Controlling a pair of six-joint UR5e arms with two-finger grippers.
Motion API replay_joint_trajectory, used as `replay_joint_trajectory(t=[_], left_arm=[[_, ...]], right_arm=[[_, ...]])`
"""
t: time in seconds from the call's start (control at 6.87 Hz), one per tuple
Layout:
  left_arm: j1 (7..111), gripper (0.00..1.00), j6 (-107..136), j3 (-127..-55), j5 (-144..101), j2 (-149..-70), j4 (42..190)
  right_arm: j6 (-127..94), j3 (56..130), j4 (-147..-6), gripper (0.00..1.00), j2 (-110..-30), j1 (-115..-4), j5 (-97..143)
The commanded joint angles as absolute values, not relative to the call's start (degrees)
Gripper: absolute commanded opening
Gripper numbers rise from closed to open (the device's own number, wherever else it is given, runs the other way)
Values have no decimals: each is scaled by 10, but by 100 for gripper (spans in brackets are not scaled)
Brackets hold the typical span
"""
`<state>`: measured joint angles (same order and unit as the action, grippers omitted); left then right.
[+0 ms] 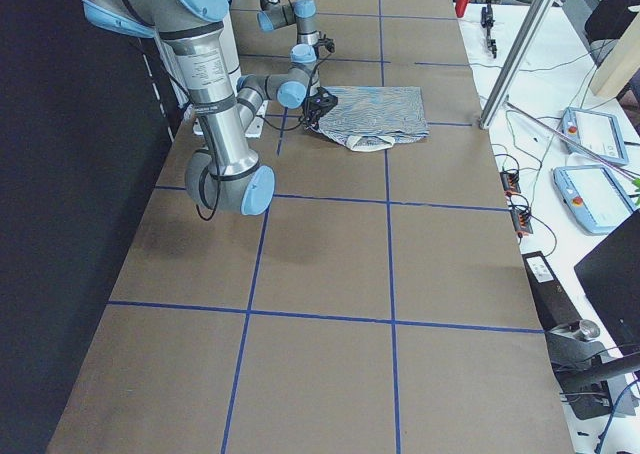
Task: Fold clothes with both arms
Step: 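Lower the left gripper to the shirt edge nearest it beside the right gripper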
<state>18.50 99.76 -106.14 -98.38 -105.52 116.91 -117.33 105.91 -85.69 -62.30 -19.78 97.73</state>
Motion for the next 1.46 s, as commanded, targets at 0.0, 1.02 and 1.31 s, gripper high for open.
replay_joint_trajectory(t=[0.0,1.02,1.31], left_arm=[[184,46,998,-1061,-983,-1052,1166],[184,0,998,-1129,-985,-1059,1117],[192,0,993,-1223,-988,-1089,1034]], right_arm=[[-1173,1059,-857,0,-622,-198,977],[-1177,1129,-889,0,-642,-180,976],[-1175,1219,-980,0,-642,-172,977]])
